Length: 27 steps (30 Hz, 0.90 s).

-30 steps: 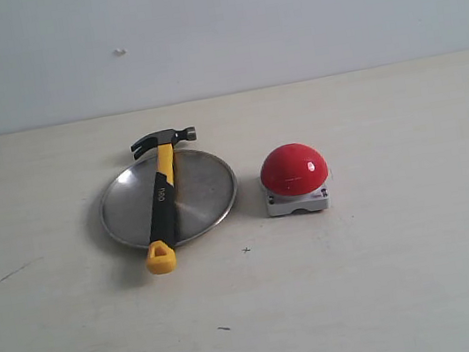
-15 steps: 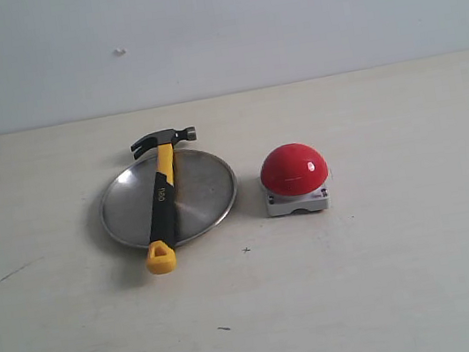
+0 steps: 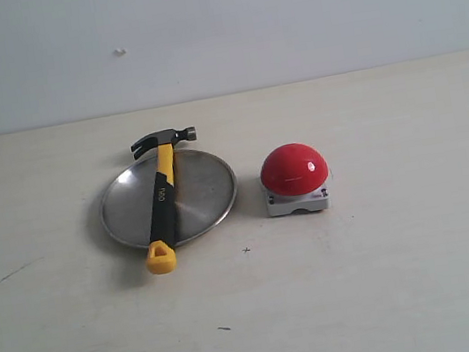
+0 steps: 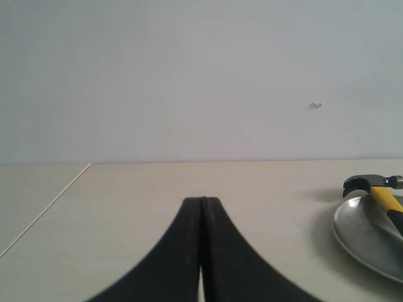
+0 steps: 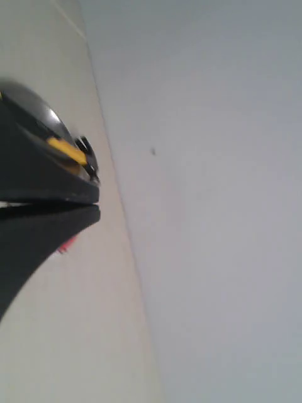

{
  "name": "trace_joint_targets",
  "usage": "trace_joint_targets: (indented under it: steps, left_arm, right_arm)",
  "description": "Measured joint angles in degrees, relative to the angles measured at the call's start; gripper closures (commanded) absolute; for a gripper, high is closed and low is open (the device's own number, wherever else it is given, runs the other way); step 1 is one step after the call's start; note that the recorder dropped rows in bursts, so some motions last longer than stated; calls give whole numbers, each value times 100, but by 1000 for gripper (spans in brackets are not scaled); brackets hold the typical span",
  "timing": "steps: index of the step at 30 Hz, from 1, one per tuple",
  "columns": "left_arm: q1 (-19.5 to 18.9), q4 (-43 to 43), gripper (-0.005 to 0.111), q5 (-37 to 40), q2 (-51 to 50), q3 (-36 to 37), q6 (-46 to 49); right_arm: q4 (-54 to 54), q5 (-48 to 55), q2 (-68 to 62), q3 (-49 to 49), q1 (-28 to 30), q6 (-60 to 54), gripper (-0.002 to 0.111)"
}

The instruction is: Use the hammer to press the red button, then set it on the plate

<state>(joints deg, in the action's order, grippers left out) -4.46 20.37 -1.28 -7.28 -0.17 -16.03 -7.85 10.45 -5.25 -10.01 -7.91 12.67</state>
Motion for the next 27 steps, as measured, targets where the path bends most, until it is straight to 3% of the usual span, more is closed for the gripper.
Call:
trace_joint_targets:
  steps: [3,6,14,27]
  left_arm:
    - [0,0,107,11,0,0,0]
    - [0,0,107,22,0,0,0]
    - [0,0,107,35,0,0,0]
    - [0,0,107,169,0,0,15]
  right_arm:
    - [314,-523,414,452,695,-566,108]
    - [325,-933,486,856,919,-615,108]
    - [438,-938,486,977,1214,-976,108]
    - [396,-959,486,977,1235,-959,108]
